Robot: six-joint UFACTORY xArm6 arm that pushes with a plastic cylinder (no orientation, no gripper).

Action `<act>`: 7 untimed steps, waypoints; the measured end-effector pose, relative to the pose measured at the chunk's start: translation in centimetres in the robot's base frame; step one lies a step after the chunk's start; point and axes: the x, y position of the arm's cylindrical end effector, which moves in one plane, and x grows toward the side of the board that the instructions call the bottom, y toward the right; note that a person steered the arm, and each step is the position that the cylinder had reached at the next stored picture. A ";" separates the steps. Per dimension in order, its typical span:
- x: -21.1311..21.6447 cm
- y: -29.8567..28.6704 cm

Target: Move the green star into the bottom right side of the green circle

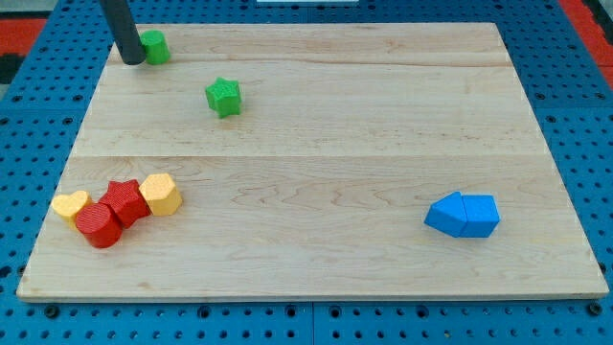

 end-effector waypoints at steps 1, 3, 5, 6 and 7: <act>0.0 1.4; 1.0 11.2; 8.7 16.0; 8.7 10.2; 9.1 8.1</act>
